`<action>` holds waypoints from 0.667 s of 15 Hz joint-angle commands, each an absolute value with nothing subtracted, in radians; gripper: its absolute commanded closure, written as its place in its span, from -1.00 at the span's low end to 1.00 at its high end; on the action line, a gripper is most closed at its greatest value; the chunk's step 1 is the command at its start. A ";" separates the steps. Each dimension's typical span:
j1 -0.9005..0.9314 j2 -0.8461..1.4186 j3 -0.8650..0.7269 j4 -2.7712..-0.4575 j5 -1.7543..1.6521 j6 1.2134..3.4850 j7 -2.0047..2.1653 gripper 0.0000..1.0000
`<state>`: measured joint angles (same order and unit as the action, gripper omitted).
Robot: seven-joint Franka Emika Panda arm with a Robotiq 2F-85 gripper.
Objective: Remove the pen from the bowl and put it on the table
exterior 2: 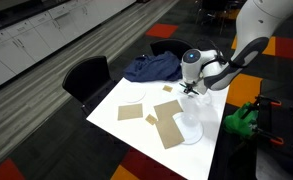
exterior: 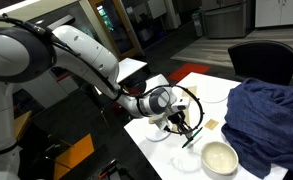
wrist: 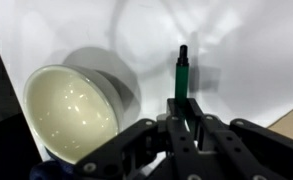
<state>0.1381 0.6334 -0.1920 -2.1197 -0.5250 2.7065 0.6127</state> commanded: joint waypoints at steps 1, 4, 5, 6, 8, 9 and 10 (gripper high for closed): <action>0.176 0.668 -0.230 -2.104 -0.470 2.725 0.554 0.24; 0.195 0.673 -0.251 -2.108 -0.447 2.727 0.534 -0.05; 0.206 0.669 -0.262 -2.112 -0.448 2.729 0.539 -0.22; 0.219 0.662 -0.274 -2.117 -0.454 2.726 0.544 -0.35; 0.256 0.633 -0.313 -2.139 -0.478 2.730 0.564 -0.66; 0.279 0.610 -0.337 -2.155 -0.491 2.731 0.574 -0.83; 0.296 0.589 -0.355 -2.167 -0.498 2.732 0.578 -0.96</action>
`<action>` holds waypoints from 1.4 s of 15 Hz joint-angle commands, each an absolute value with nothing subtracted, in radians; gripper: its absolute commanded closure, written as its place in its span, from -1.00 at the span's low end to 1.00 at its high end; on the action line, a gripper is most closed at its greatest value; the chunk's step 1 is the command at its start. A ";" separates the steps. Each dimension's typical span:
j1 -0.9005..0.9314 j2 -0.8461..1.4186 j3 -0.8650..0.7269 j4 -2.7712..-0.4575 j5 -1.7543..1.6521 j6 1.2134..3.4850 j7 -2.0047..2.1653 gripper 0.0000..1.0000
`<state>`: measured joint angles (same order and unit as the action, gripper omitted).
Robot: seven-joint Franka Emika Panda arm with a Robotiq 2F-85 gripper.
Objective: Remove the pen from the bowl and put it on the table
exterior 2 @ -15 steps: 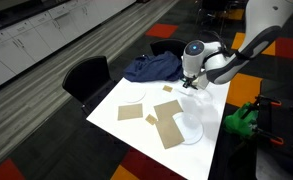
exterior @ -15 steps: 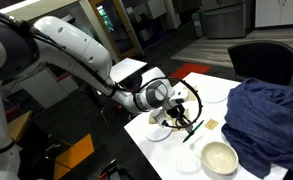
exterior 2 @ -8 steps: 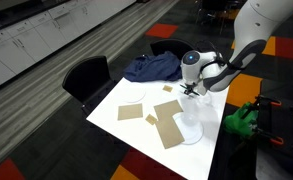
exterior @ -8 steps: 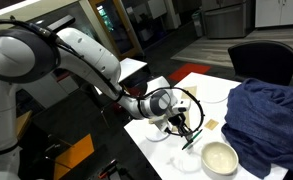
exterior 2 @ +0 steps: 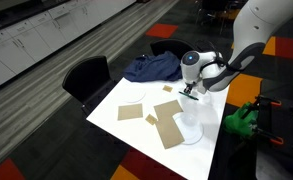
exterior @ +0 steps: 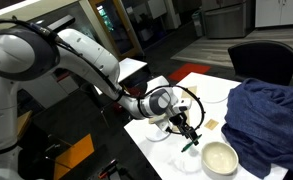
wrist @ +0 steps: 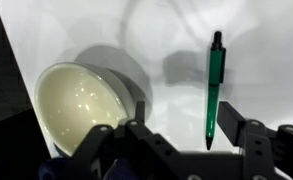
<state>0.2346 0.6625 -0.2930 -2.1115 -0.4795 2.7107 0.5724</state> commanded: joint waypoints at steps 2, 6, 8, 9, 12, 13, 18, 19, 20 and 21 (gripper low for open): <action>0.330 0.540 -0.392 -2.191 -0.520 2.738 0.587 -1.00; 0.342 0.408 -0.406 -2.246 -0.548 2.723 0.579 -1.00; 0.295 0.329 -0.355 -2.282 -0.509 2.697 0.532 -1.00; 0.277 0.293 -0.336 -2.298 -0.488 2.681 0.524 -1.00; 0.222 0.207 -0.275 -2.341 -0.428 2.642 0.494 -1.00; 0.204 0.188 -0.257 -2.350 -0.413 2.633 0.487 -1.00; 0.145 0.190 -0.195 -2.335 -0.410 2.630 0.505 -1.00; 0.138 0.187 -0.187 -2.336 -0.409 2.629 0.503 -1.00; 0.135 0.187 -0.184 -2.336 -0.409 2.629 0.503 -1.00; 0.134 0.190 -0.184 -2.336 -0.409 2.629 0.503 -1.00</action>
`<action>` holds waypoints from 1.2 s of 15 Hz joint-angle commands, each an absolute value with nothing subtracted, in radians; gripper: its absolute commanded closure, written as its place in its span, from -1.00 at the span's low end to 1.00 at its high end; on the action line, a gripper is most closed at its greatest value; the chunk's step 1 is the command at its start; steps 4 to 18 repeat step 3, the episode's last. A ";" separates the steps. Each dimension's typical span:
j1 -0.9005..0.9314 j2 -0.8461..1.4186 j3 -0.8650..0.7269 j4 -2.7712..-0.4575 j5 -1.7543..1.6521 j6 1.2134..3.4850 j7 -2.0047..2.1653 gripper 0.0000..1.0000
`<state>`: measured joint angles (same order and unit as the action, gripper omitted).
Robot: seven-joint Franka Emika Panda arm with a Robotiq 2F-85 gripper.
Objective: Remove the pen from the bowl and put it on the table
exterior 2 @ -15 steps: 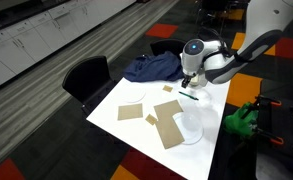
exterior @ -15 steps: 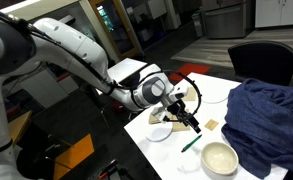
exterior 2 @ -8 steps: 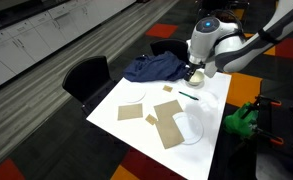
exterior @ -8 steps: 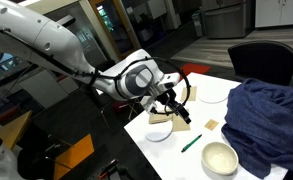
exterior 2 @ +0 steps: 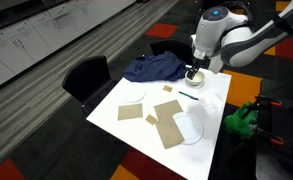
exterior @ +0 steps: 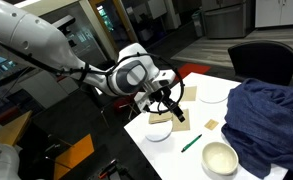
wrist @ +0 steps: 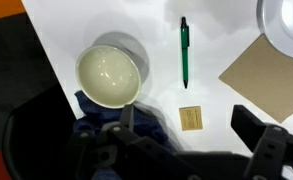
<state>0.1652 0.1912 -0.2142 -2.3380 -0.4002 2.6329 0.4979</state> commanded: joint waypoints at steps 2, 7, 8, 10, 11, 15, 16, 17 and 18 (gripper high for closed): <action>0.135 0.193 -0.185 -2.336 -0.409 2.629 0.503 -1.00; 0.135 0.193 -0.185 -2.336 -0.409 2.629 0.503 -1.00; 0.135 0.193 -0.185 -2.336 -0.409 2.629 0.503 -1.00; 0.135 0.193 -0.185 -2.336 -0.409 2.629 0.503 -1.00; 0.135 0.193 -0.185 -2.336 -0.409 2.629 0.503 -1.00; 0.135 0.193 -0.185 -2.336 -0.409 2.629 0.503 -1.00; 0.135 0.193 -0.185 -2.336 -0.409 2.629 0.503 -1.00; 0.135 0.193 -0.185 -2.336 -0.409 2.629 0.503 -1.00; 0.135 0.193 -0.185 -2.336 -0.409 2.629 0.503 -1.00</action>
